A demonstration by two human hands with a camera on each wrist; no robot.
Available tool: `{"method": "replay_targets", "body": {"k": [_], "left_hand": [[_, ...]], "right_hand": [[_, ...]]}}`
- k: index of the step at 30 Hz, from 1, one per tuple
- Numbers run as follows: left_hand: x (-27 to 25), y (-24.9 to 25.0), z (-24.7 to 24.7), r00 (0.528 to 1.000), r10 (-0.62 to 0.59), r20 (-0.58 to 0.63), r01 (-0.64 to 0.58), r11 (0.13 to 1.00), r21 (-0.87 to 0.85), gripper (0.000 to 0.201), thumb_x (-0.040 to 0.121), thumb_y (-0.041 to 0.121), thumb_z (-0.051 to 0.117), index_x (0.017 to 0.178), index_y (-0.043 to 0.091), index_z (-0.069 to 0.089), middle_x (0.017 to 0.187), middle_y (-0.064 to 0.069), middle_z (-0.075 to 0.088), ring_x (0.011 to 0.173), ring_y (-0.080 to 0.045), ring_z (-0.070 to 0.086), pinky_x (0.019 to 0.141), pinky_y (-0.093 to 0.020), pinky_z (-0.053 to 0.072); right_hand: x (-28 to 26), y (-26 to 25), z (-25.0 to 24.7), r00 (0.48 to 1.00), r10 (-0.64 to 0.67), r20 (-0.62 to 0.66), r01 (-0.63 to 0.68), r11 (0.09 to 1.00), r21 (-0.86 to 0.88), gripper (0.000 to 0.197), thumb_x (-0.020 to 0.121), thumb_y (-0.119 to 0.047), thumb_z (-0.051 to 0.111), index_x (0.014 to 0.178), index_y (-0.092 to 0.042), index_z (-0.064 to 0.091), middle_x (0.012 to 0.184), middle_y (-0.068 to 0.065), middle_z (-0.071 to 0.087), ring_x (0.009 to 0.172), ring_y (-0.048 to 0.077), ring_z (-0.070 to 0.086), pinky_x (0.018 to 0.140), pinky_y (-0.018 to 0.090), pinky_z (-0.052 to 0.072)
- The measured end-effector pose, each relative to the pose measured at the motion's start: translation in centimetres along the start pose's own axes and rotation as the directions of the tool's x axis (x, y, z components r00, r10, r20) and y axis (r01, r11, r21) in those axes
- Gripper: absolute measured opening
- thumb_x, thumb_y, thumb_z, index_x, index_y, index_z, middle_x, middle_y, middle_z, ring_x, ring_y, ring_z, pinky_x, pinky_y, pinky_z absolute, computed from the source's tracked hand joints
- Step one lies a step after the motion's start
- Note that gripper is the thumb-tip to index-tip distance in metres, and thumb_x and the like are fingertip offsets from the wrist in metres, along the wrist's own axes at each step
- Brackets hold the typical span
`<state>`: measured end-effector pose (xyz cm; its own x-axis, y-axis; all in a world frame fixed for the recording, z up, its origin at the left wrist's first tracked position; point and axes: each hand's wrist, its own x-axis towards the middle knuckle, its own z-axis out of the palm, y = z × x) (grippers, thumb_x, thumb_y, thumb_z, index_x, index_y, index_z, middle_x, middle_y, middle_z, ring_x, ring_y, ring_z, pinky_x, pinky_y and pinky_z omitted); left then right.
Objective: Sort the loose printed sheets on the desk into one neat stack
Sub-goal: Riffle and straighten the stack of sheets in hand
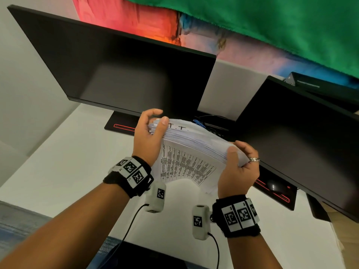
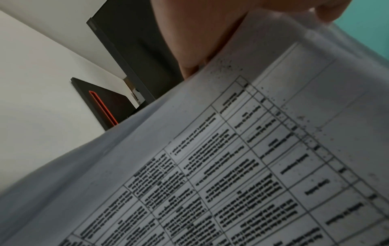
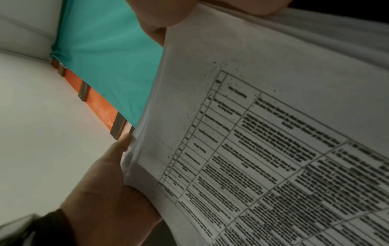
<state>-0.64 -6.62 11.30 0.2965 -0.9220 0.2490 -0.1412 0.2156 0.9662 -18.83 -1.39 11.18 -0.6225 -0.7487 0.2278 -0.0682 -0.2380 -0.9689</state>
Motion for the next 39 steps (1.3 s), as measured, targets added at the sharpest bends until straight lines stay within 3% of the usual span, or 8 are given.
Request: {"method": "replay_targets", "body": {"k": [5,13,19,24,28,30,34,39], "left_hand": [[0.1,-0.2,0.3,1.0,-0.019,-0.006,0.019,1.0,-0.021,0.024,0.098,0.017,0.058,0.117,0.003,0.057,0.095,0.009,0.058,0.078,0.013,0.059,0.069,-0.006,0.046],[0.0,0.1,0.6,0.999,-0.027,-0.02,0.026,0.999,-0.033,0.025,0.098,0.014,0.057,0.117,-0.001,0.057,0.094,0.01,0.057,0.079,0.015,0.058,0.068,-0.004,0.045],[0.3,0.4,1.0,0.997,-0.038,-0.068,0.036,0.999,-0.036,0.023,0.094,0.02,0.064,0.107,0.001,0.062,0.091,0.008,0.06,0.077,0.013,0.057,0.067,-0.004,0.044],[0.5,-0.2,1.2,0.994,-0.054,-0.096,0.055,0.999,0.0,0.016,0.096,0.026,0.06,0.101,0.011,0.064,0.092,0.011,0.061,0.081,0.01,0.054,0.072,-0.004,0.043],[0.5,-0.5,1.0,0.993,-0.048,-0.104,0.049,0.999,0.008,0.013,0.097,0.022,0.059,0.101,0.011,0.064,0.092,0.01,0.061,0.08,0.008,0.054,0.072,-0.007,0.044],[0.6,-0.5,0.9,0.992,-0.052,-0.115,0.052,0.999,-0.006,0.01,0.097,0.022,0.058,0.1,0.014,0.063,0.09,0.011,0.06,0.078,0.006,0.053,0.072,-0.009,0.044],[0.5,-0.5,0.8,0.996,-0.029,-0.081,0.029,1.0,0.0,0.019,0.094,0.023,0.065,0.106,0.009,0.063,0.092,0.009,0.06,0.078,0.008,0.055,0.07,-0.007,0.044],[0.5,-0.3,0.9,0.996,-0.019,-0.084,0.021,0.999,0.026,0.013,0.095,0.018,0.061,0.104,0.008,0.063,0.09,0.01,0.06,0.077,0.012,0.055,0.07,-0.005,0.044]], "right_hand": [[0.0,-0.6,0.1,0.999,-0.036,-0.007,0.036,0.999,-0.013,0.03,0.088,0.006,0.063,0.097,-0.023,0.06,0.096,0.006,0.069,0.085,0.004,0.068,0.067,0.012,0.053],[0.2,-0.6,0.4,0.998,-0.043,-0.045,0.042,0.998,-0.039,0.015,0.088,0.0,0.068,0.1,-0.006,0.064,0.089,-0.003,0.069,0.081,0.0,0.067,0.074,0.014,0.053],[0.2,-0.2,-0.1,0.997,-0.052,-0.051,0.05,0.998,-0.05,0.017,0.091,0.008,0.056,0.102,-0.002,0.062,0.095,0.012,0.071,0.086,0.006,0.067,0.08,0.014,0.05],[0.0,-0.2,0.1,0.996,-0.035,-0.084,0.036,0.999,0.006,0.009,0.094,-0.005,0.058,0.103,-0.008,0.061,0.095,0.013,0.071,0.084,0.011,0.067,0.077,0.016,0.052],[0.2,0.3,0.4,0.996,-0.069,-0.065,0.062,0.993,-0.1,0.007,0.091,-0.013,0.068,0.093,-0.018,0.064,0.085,-0.007,0.066,0.077,0.007,0.064,0.067,0.022,0.055],[0.4,0.6,0.3,0.994,-0.043,-0.096,0.034,0.995,-0.093,0.003,0.092,-0.021,0.065,0.091,-0.018,0.065,0.084,-0.003,0.065,0.077,0.018,0.063,0.067,0.03,0.055],[0.4,0.7,0.4,0.995,-0.059,-0.078,0.052,0.995,-0.086,0.008,0.09,-0.015,0.068,0.097,-0.011,0.065,0.086,0.001,0.069,0.08,0.016,0.065,0.07,0.021,0.054],[0.6,0.8,0.3,0.995,-0.003,-0.1,0.002,1.0,-0.003,0.013,0.083,-0.029,0.062,0.095,-0.022,0.063,0.088,0.007,0.071,0.078,0.02,0.06,0.074,0.026,0.052]]}}
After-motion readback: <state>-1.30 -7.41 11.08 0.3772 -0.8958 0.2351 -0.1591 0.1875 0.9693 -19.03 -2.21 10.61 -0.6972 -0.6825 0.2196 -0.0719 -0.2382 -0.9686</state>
